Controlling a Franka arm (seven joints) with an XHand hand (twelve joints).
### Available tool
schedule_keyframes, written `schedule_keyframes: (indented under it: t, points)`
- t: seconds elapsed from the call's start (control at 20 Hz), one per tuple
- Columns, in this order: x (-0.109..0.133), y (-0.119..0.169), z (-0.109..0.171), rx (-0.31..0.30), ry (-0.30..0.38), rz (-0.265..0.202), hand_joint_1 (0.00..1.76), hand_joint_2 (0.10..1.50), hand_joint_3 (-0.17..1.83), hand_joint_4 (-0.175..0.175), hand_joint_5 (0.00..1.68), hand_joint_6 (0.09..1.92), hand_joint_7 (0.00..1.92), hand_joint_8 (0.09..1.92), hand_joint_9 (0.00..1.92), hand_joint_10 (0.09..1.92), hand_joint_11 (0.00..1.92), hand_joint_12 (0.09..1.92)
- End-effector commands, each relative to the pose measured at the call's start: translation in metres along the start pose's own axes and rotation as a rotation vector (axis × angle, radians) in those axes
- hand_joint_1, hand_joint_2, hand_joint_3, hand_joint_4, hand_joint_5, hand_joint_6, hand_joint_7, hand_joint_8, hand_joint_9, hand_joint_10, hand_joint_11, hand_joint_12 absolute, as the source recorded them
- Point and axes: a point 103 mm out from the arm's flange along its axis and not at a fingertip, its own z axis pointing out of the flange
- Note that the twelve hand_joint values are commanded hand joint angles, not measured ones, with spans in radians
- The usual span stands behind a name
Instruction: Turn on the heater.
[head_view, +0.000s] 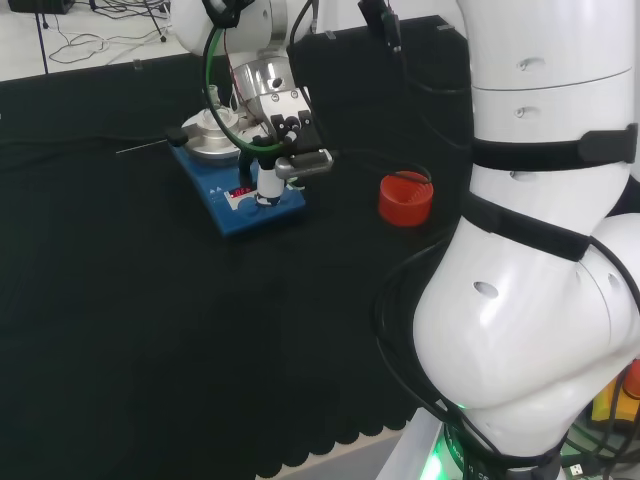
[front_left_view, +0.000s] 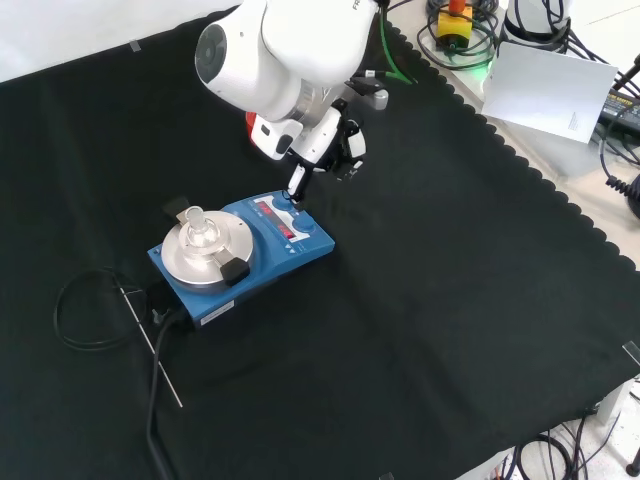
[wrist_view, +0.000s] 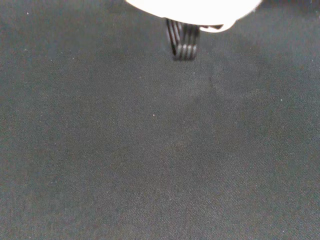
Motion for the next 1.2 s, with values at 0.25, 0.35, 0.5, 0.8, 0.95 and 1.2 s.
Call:
schedule_keyframes:
  t: [0.25,0.35,0.5,0.8,0.95,1.2]
  points:
    - [-0.004,0.007,0.011,0.034,0.009,0.002,1.42,0.66,1.06,-0.11,0.21,0.76,1.72,1.46,1.76,1.39,1.36,1.27]
    - [-0.009,0.006,0.01,0.032,0.019,-0.006,1.42,0.67,1.06,-0.11,0.22,0.75,1.72,1.46,1.76,1.39,1.36,1.27]
    - [-0.01,0.008,0.012,0.032,0.015,-0.004,1.42,0.67,1.06,-0.11,0.22,0.75,1.72,1.46,1.76,1.39,1.36,1.27]
    - [-0.011,0.011,0.015,0.024,0.014,-0.008,1.42,0.67,1.06,-0.109,0.22,0.74,1.72,1.46,1.76,1.39,1.36,1.27]
    - [-0.012,0.012,0.016,0.02,0.016,-0.012,1.42,0.67,1.06,-0.108,0.22,0.74,1.71,1.47,1.76,1.38,1.36,1.27]
    - [-0.012,0.014,0.017,0.008,0.013,-0.016,1.42,0.67,1.06,-0.108,0.21,0.73,1.71,1.47,1.76,1.38,1.36,1.27]
